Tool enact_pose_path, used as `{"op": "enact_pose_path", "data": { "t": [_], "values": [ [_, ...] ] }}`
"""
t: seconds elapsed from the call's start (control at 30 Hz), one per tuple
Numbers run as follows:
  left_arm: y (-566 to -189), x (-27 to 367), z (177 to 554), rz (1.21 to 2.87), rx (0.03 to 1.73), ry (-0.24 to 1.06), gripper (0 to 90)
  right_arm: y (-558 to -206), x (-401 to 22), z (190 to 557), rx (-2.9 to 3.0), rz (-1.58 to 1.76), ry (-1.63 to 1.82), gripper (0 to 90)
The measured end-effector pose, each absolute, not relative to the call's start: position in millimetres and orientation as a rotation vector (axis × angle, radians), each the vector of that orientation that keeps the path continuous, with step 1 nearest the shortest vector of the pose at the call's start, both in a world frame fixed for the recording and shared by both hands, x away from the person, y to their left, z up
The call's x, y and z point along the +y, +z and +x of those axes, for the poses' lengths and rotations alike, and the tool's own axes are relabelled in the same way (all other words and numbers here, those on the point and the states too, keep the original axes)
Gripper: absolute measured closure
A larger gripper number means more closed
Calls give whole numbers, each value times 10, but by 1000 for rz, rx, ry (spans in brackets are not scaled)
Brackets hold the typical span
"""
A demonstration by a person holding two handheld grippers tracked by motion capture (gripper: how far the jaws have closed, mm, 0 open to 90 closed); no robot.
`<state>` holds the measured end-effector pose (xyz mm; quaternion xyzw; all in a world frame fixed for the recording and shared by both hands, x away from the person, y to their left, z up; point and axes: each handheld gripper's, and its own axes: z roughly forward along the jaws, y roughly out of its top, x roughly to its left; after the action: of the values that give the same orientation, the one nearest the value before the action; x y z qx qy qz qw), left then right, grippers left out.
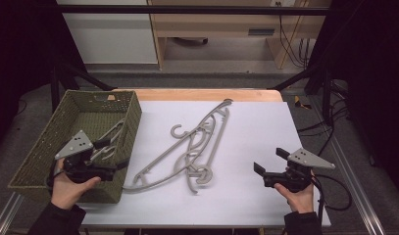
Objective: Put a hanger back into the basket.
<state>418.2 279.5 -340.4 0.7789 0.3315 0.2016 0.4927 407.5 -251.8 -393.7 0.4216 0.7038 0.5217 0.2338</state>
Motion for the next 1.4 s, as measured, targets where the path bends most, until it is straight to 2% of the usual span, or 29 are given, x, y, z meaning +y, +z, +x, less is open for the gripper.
{"op": "enact_pose_path", "data": {
  "t": [0.37,0.87,1.07,1.4],
  "values": [
    [-3560,2413,4096,1877,743,489,69,-3928,-2524,4060,1928,1148,1442,26],
    [-3798,1979,4152,2062,681,390,91,-3932,-2519,4059,1937,1142,1440,28],
    [-3932,1764,4239,2169,661,351,126,-3923,-2520,4051,1936,1135,1442,28],
    [-4270,1613,4423,2301,689,291,247,-3929,-2505,4056,1941,1139,1441,28]
  ]
}}
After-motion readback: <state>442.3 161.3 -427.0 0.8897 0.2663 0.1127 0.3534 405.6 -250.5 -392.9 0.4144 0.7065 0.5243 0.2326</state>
